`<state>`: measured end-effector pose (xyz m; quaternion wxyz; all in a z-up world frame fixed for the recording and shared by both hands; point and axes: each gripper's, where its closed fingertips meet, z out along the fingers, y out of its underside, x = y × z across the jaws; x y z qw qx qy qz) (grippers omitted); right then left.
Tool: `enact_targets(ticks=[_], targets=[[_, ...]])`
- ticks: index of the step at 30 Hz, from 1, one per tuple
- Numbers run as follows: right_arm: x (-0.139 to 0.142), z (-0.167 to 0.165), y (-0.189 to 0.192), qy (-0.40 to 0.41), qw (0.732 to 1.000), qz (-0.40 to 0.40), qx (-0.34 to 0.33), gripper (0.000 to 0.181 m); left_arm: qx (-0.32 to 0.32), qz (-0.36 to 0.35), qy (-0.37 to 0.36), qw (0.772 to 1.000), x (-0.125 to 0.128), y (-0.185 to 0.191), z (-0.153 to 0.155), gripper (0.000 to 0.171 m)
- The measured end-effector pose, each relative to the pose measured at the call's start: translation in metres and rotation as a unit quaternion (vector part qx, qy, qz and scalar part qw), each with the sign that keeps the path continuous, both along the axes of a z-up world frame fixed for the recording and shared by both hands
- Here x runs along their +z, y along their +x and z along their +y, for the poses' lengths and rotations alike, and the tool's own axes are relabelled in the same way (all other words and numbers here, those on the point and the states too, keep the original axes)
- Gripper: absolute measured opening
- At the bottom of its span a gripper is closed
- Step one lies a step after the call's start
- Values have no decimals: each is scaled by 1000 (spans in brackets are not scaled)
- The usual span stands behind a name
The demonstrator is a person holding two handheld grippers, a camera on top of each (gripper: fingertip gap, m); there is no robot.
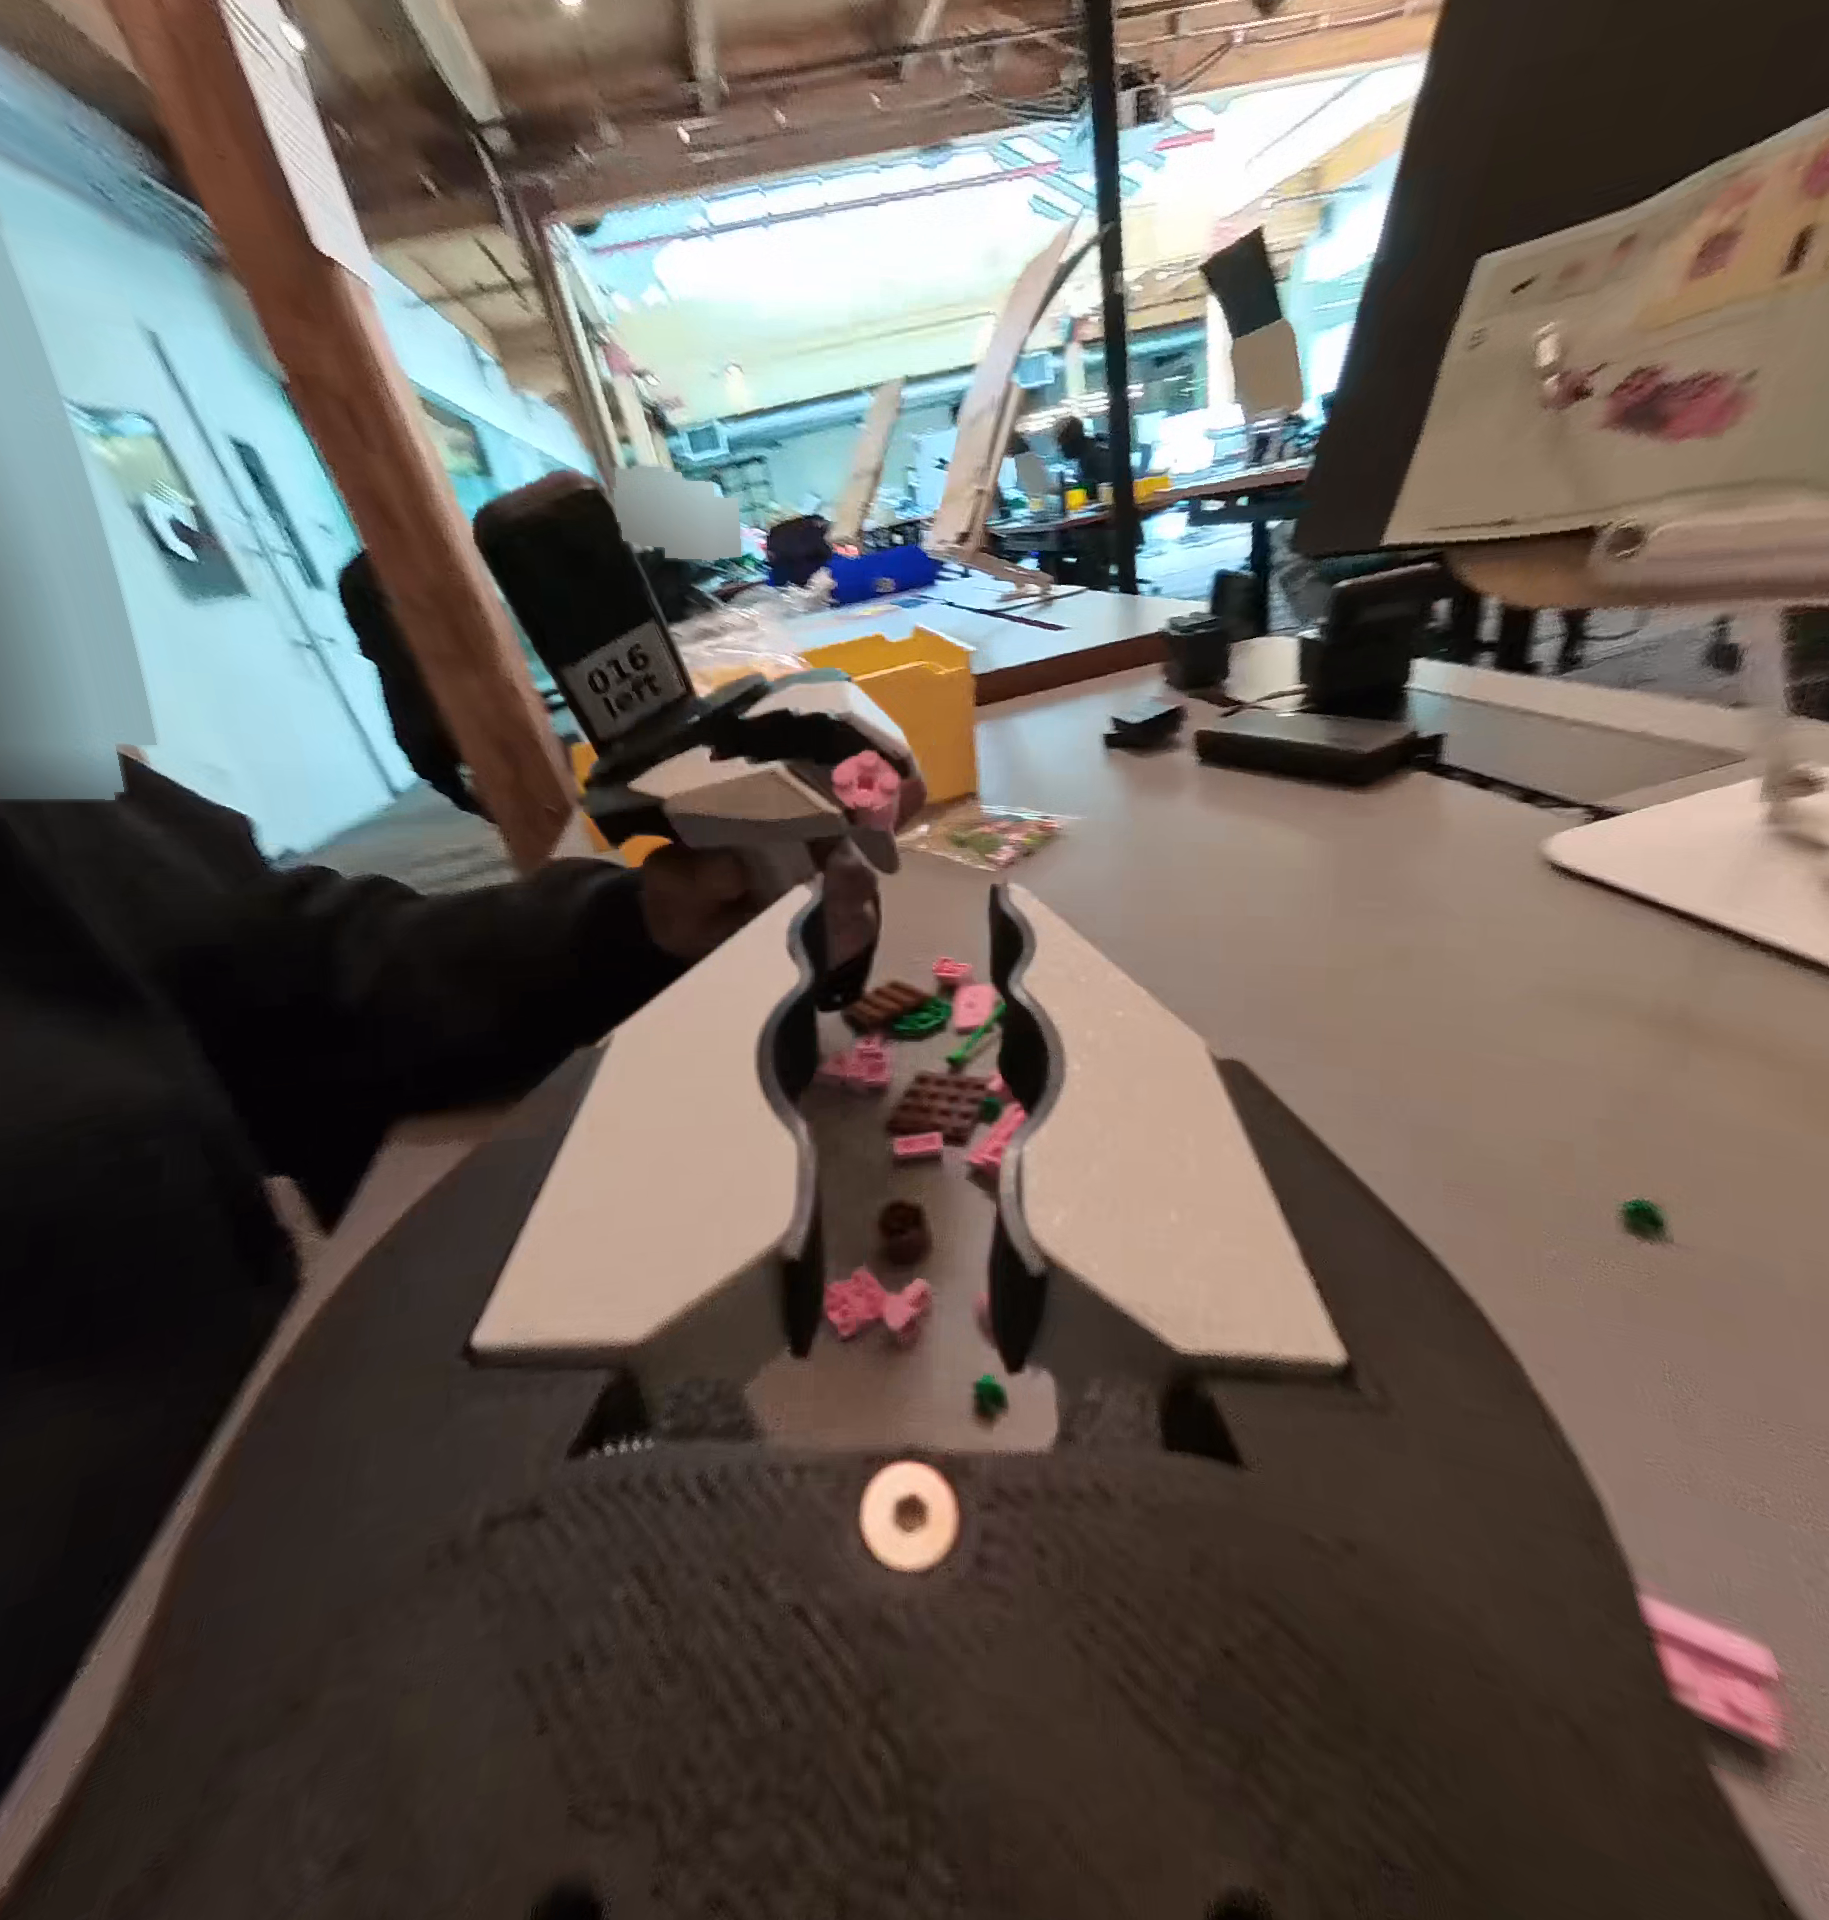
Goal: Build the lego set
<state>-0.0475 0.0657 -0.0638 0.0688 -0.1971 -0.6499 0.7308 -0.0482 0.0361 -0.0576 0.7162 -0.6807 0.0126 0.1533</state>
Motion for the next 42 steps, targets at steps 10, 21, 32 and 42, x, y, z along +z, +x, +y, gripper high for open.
enact_targets(ticks=[10, 21, 32, 42], targets=[[-3, -26, 21, -3, 997, -40, 58, 35, 8, 98, -68, 993, -19, 25, 21, 13], [-13, -28, 16, -18, 993, -100, 64, 33, 27, 109, -88, 990, -28, 18, 22, 13], [-21, -28, 12, -16, 990, -128, 65, 29, 31, 115, -97, 988, -30, 17, 22, 13], [-23, -28, 12, -7, 989, -129, 66, 27, 26, 105, -102, 989, -33, 16, 23, 13]])
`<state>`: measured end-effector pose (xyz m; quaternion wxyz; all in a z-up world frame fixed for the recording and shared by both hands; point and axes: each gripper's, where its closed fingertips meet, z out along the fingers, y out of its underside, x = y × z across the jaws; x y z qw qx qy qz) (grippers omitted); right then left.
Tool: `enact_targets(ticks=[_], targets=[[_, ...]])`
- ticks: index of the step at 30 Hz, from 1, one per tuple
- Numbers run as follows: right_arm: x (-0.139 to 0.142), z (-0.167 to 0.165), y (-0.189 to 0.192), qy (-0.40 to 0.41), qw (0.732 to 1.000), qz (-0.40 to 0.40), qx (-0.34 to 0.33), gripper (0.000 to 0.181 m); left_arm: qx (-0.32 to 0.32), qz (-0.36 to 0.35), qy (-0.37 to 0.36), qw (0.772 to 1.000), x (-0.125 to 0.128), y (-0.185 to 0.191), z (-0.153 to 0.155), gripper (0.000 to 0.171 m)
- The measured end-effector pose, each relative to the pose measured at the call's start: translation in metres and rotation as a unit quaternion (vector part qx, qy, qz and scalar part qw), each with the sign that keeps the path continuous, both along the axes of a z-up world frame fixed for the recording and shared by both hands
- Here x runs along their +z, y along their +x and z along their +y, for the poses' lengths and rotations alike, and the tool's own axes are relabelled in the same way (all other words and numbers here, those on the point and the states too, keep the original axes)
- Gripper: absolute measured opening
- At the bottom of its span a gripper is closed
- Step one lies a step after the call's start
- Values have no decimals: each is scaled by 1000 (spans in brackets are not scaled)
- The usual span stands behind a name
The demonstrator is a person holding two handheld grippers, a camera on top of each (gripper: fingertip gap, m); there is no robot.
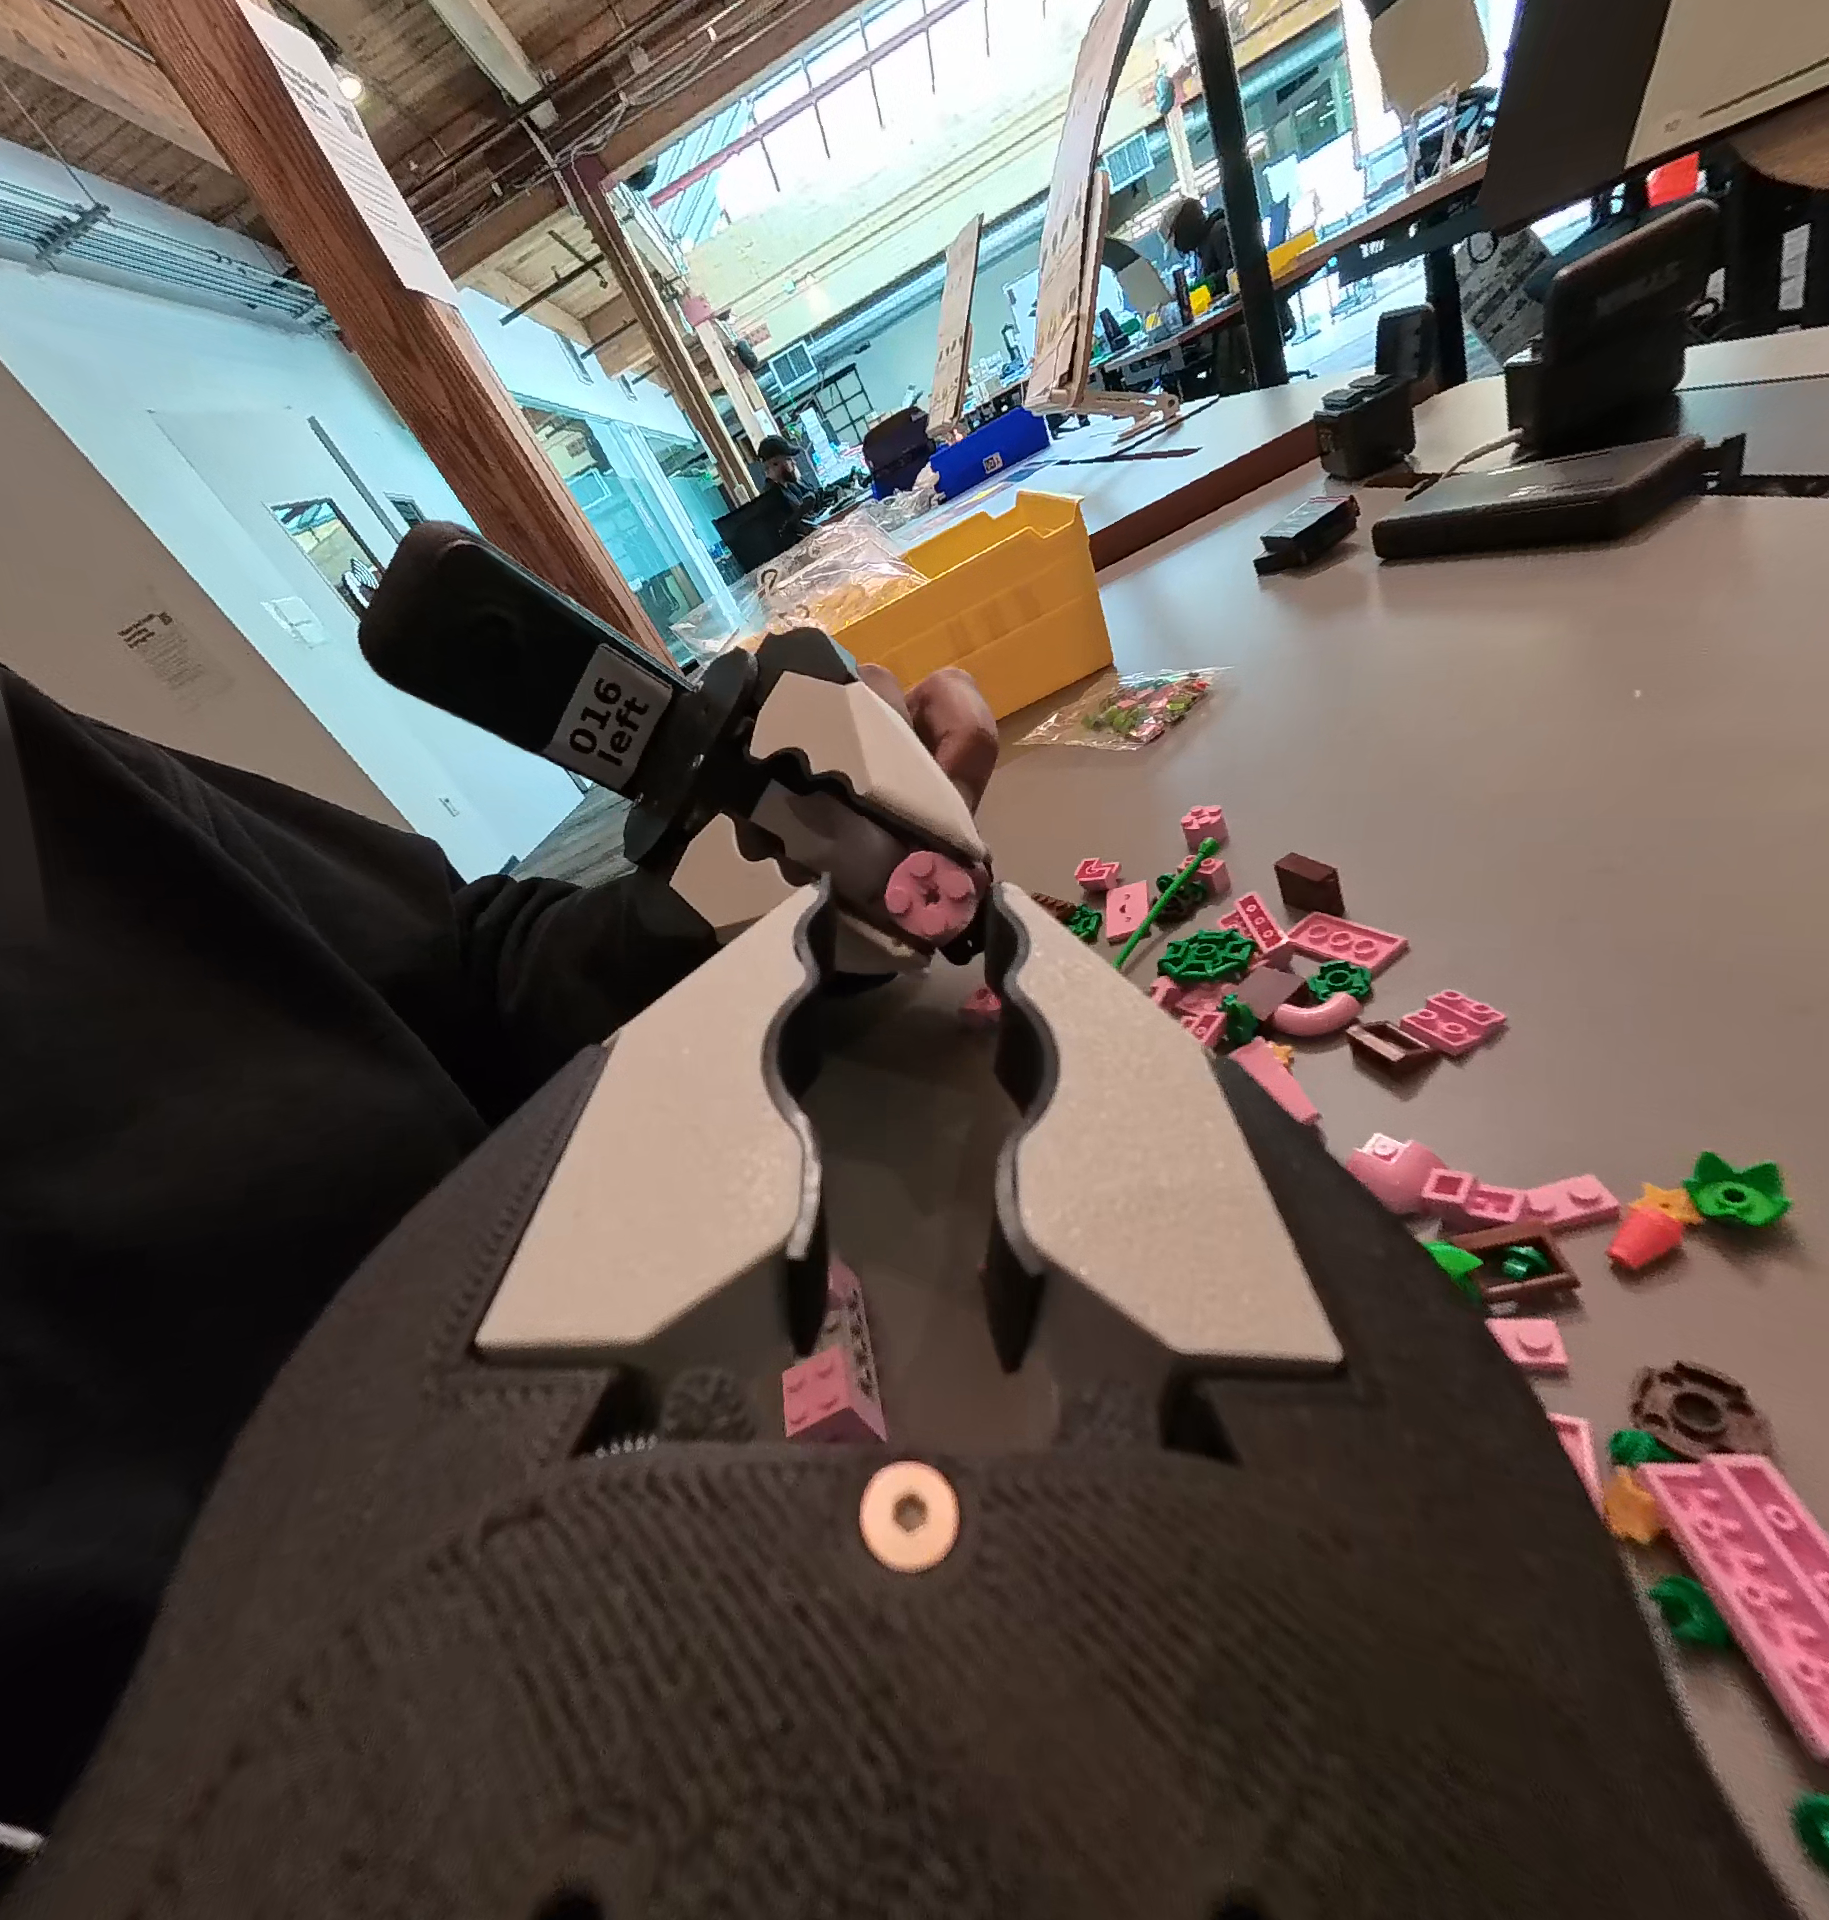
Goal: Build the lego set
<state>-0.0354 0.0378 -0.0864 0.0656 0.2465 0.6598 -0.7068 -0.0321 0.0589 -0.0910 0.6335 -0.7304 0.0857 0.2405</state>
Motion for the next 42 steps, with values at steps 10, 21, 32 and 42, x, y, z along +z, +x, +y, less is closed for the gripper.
enact_targets(ticks=[10, 21, 32, 42], targets=[[-3, 4, -4, 16, 1000, -1, -11, 25, 8, 16, -13, 1000, -3, -1, 1, 13], [20, 15, -1, -2, 998, 61, -25, 14, -16, -145, 115, 983, 29, -7, -9, 37], [40, 6, 24, 0, 983, 184, -11, 14, -259, -500, 147, 813, 38, 31, -2, 25], [37, 5, 25, -8, 985, 170, 3, 13, -283, -532, 165, 781, 43, 30, -6, 20]])
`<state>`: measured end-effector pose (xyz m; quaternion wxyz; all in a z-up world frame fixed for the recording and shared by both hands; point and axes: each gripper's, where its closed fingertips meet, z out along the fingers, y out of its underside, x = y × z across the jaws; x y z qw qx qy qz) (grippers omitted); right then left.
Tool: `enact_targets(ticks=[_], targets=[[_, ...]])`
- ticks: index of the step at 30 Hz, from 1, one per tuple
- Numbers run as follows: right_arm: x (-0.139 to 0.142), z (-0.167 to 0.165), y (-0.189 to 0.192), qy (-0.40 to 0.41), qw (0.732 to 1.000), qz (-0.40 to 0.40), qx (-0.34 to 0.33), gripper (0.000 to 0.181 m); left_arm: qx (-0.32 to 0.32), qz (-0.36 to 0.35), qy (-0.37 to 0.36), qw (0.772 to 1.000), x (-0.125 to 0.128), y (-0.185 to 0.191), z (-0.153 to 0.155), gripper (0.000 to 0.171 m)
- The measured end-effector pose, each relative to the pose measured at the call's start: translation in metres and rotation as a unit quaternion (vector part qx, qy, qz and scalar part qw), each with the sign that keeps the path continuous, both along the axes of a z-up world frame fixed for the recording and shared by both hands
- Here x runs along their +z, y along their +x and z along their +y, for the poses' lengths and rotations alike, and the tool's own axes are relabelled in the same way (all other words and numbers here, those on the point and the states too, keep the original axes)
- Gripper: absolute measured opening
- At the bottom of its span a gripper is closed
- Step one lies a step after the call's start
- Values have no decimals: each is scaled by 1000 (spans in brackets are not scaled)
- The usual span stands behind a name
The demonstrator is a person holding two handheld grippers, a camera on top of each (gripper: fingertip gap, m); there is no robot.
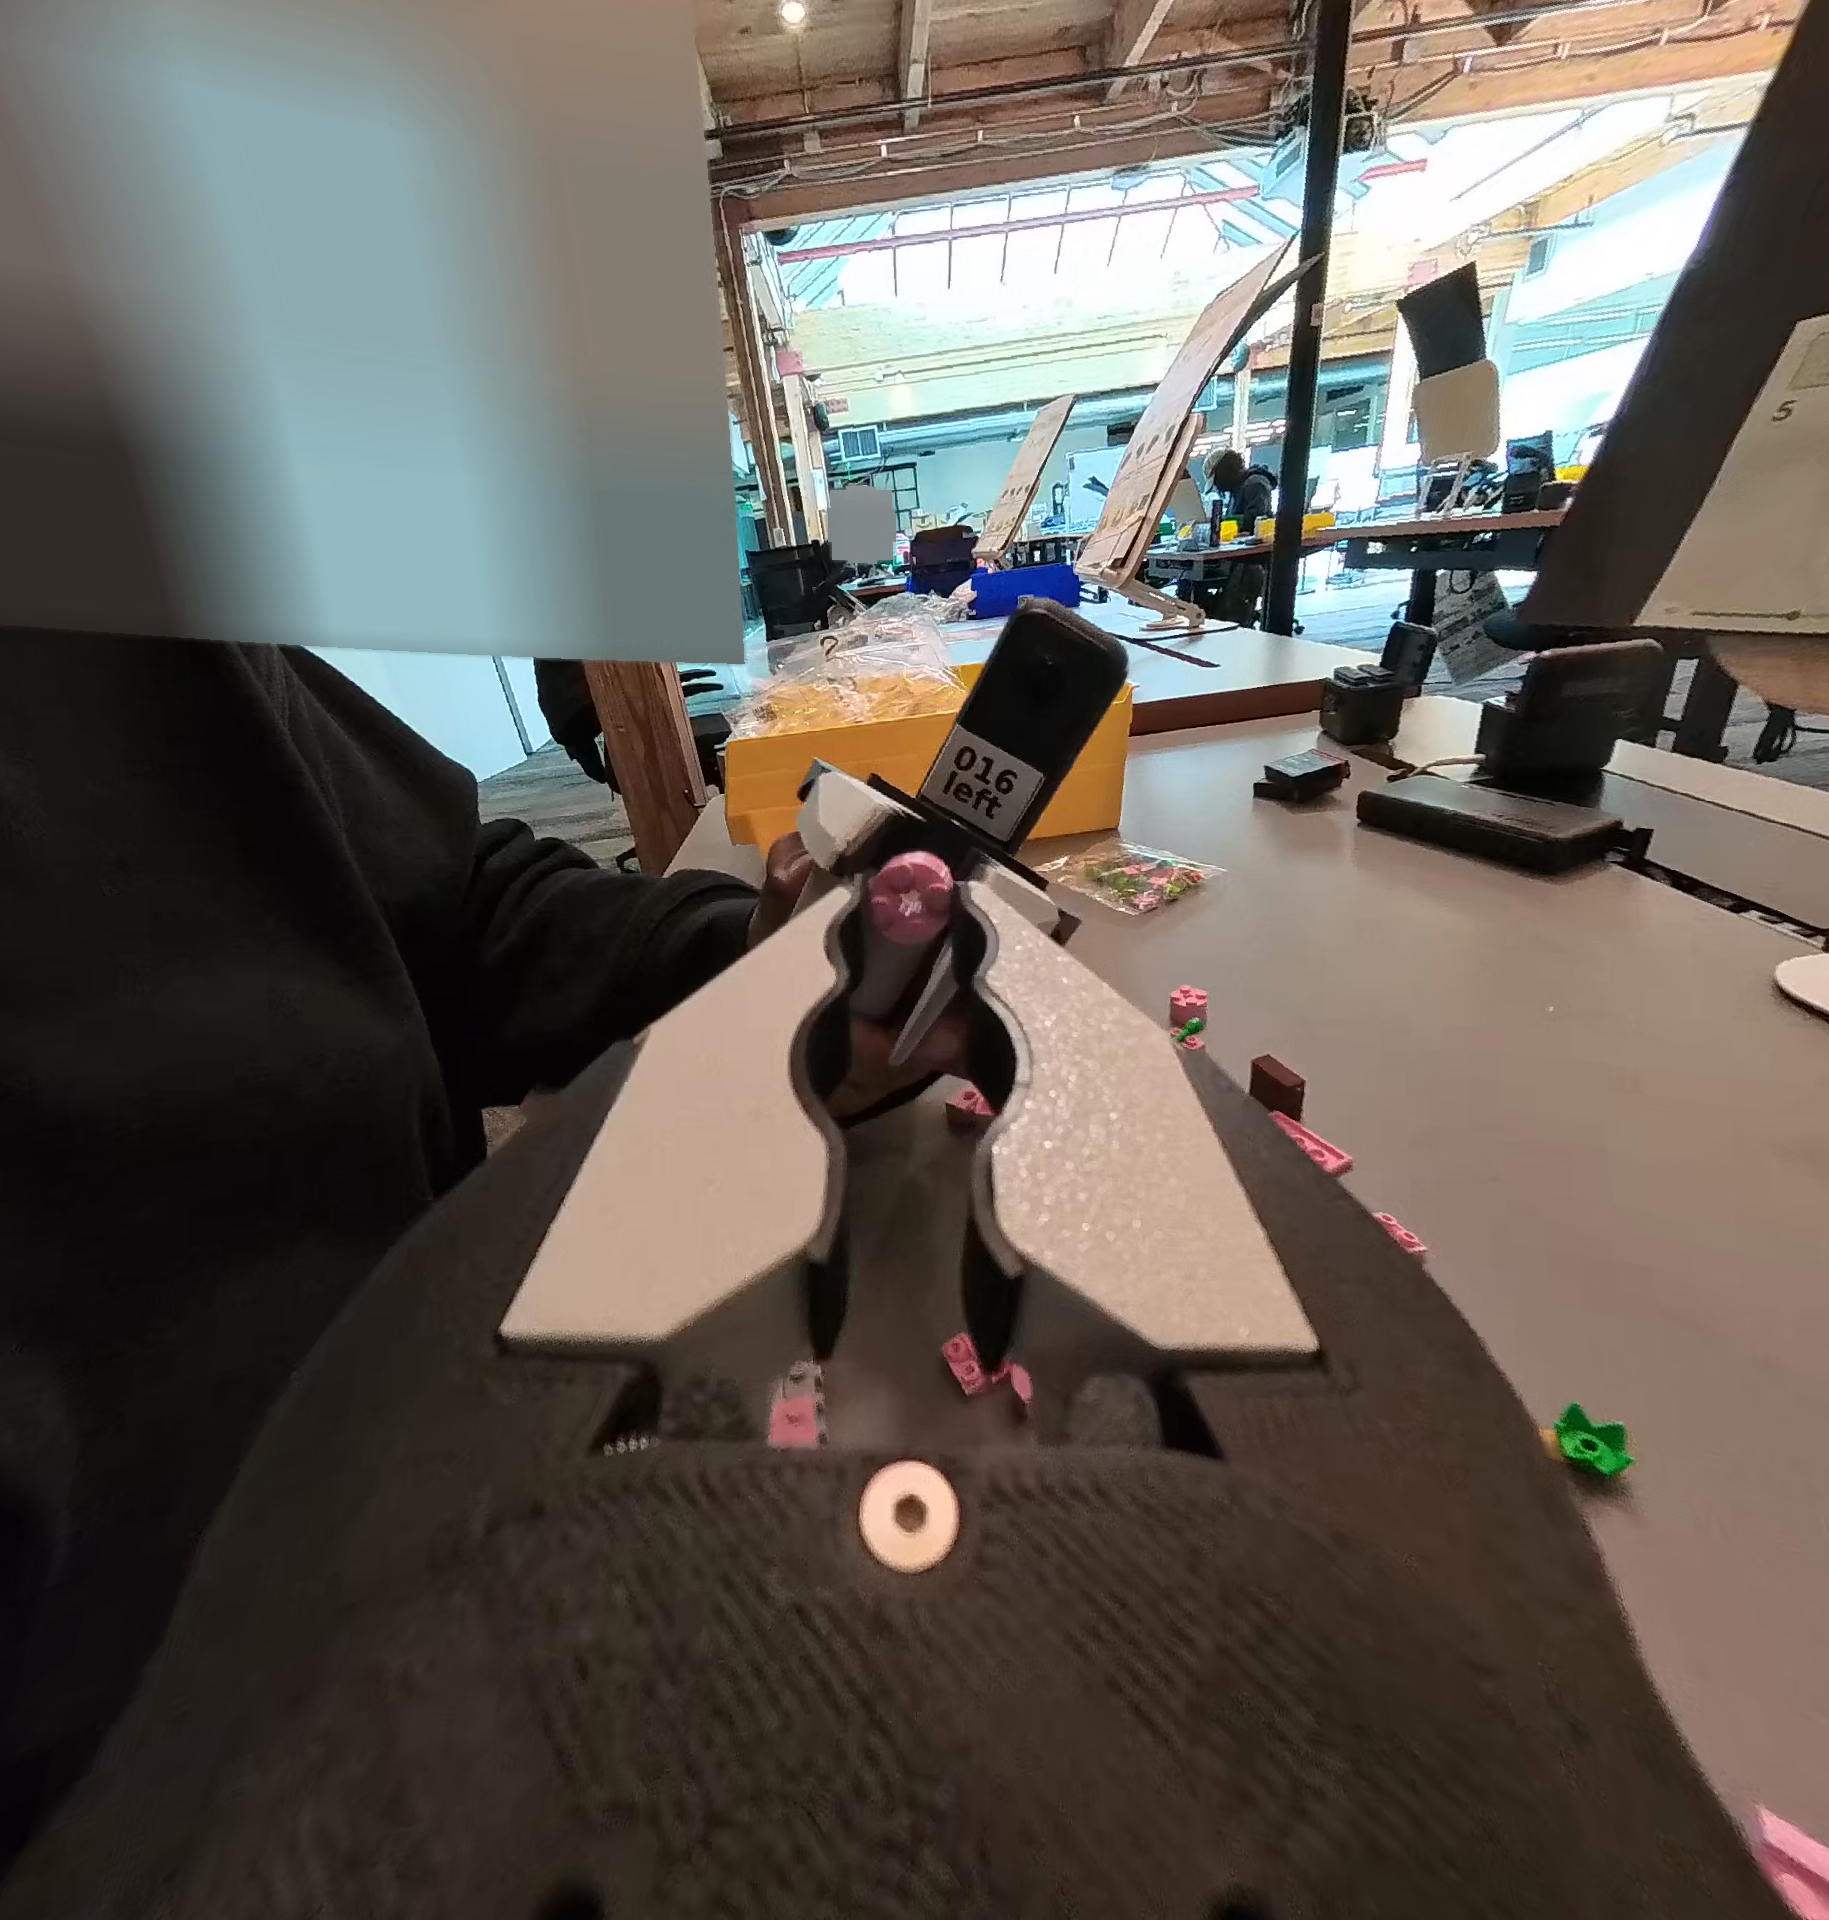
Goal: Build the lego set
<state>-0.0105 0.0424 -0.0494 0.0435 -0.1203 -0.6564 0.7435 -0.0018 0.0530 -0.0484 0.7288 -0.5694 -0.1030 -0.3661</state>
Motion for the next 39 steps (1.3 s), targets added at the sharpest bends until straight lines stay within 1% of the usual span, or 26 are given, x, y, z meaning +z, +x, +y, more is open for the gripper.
enact_targets(ticks=[5, 10, 14, 17, 19, 20, 21, 23, 25, 27, 28, 31, 33, 37, 39], targets=[[1, -1, 3, 6, 1000, 9, 3, 13, -8, -3, -1, 1000, 0, 1, 0, 15], [1, -1, 3, 16, 999, 31, -8, 14, -20, -13, 2, 1000, 0, 0, -1, 15], [6, 3, -1, 28, 995, 86, -53, 30, -17, -21, 5, 1000, 2, -4, -4, 15], [5, 2, 4, 63, 984, 148, -69, 33, -27, -30, 0, 999, 0, -2, -2, 15], [-2, -4, 12, 103, 970, 208, -67, 39, -38, -43, -6, 998, -2, -1, -1, 15], [-5, -6, 12, 126, 960, 237, -80, 41, -45, -50, -11, 998, -4, -1, 0, 15], [-8, -7, 12, 145, 948, 266, -96, 39, -53, -56, -15, 997, -5, 0, 0, 15], [-8, -4, 9, 163, 920, 328, -139, 30, -67, -66, -16, 995, -6, 1, 0, 15], [-3, 0, 12, 156, 895, 382, -170, 15, -75, -69, -21, 995, -7, 2, 0, 15], [3, 3, 17, 135, 882, 414, -181, 8, -80, -62, -29, 994, -9, 5, 1, 15], [3, 4, 18, 133, 883, 412, -182, 9, -81, -56, -32, 995, -9, 6, 1, 15], [2, 4, 16, 135, 899, 379, -170, 19, -78, -50, -32, 995, -8, 7, 1, 15], [-1, 4, 16, 138, 906, 368, -160, 19, -79, -52, -30, 995, -8, 6, 0, 15], [-7, 1, 15, 151, 909, 357, -153, 23, -80, -52, -32, 995, -9, 7, 1, 15], [-8, 0, 14, 154, 908, 358, -156, 20, -84, -50, -35, 995, -9, 8, 2, 15]])
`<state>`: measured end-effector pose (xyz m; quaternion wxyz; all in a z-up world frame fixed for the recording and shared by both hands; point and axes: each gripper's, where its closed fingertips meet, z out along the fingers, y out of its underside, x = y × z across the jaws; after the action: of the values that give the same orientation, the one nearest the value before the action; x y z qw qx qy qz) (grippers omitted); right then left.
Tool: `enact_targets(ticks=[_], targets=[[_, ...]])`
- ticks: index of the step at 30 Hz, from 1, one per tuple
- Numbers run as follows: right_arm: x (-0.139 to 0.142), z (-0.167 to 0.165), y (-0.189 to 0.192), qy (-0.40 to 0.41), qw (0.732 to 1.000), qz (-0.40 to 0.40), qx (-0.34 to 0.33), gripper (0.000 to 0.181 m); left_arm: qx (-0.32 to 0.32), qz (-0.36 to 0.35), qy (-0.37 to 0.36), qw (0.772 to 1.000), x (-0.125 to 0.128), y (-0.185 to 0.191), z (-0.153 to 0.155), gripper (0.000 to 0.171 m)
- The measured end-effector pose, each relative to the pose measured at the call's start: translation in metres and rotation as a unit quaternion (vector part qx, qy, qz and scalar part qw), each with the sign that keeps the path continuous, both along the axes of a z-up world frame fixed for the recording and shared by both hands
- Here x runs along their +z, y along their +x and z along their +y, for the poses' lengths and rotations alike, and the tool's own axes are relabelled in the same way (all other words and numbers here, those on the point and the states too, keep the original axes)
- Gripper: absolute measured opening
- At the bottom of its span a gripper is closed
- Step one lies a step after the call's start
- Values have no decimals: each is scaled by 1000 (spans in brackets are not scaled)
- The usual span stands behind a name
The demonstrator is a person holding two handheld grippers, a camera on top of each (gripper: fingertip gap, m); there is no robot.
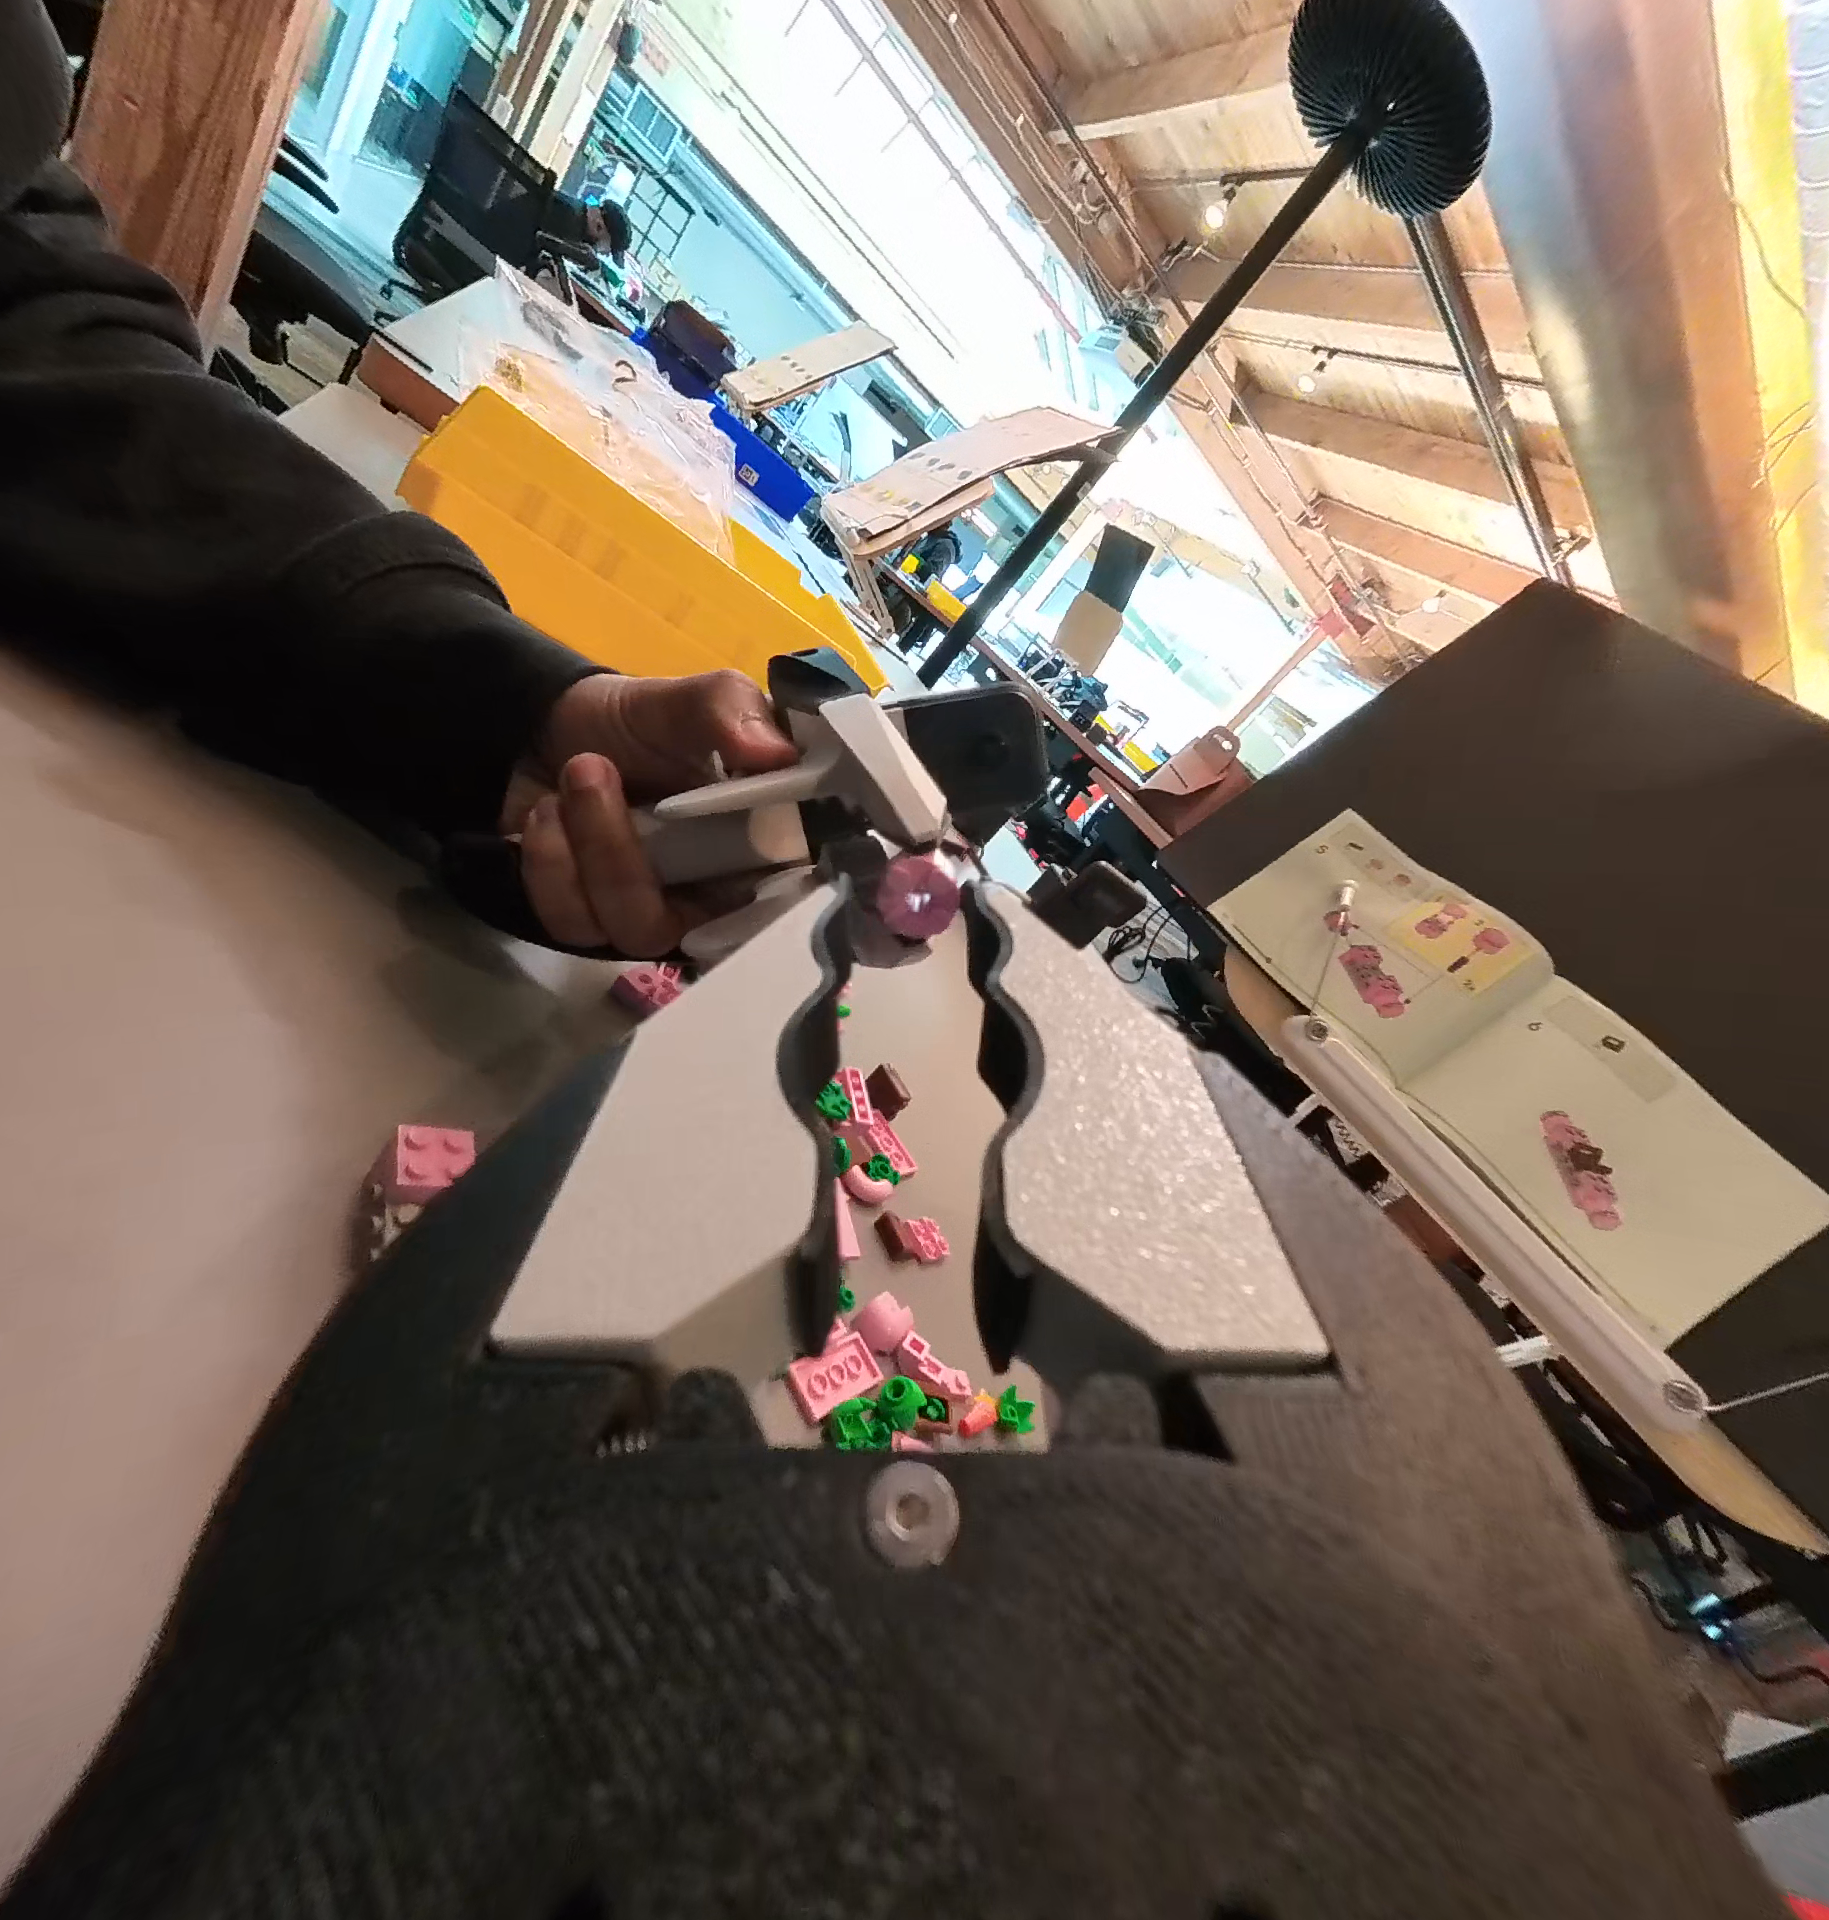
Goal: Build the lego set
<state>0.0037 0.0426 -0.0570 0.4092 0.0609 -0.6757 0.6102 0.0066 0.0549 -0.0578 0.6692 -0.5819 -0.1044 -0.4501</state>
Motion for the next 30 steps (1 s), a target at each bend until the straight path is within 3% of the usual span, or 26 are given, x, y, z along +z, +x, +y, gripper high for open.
enact_targets(ticks=[30], targets=[[1, -4, 7, -6, 999, -38, 33, 14, 4, 76, -9, 997, 1, 10, -3, 15]])
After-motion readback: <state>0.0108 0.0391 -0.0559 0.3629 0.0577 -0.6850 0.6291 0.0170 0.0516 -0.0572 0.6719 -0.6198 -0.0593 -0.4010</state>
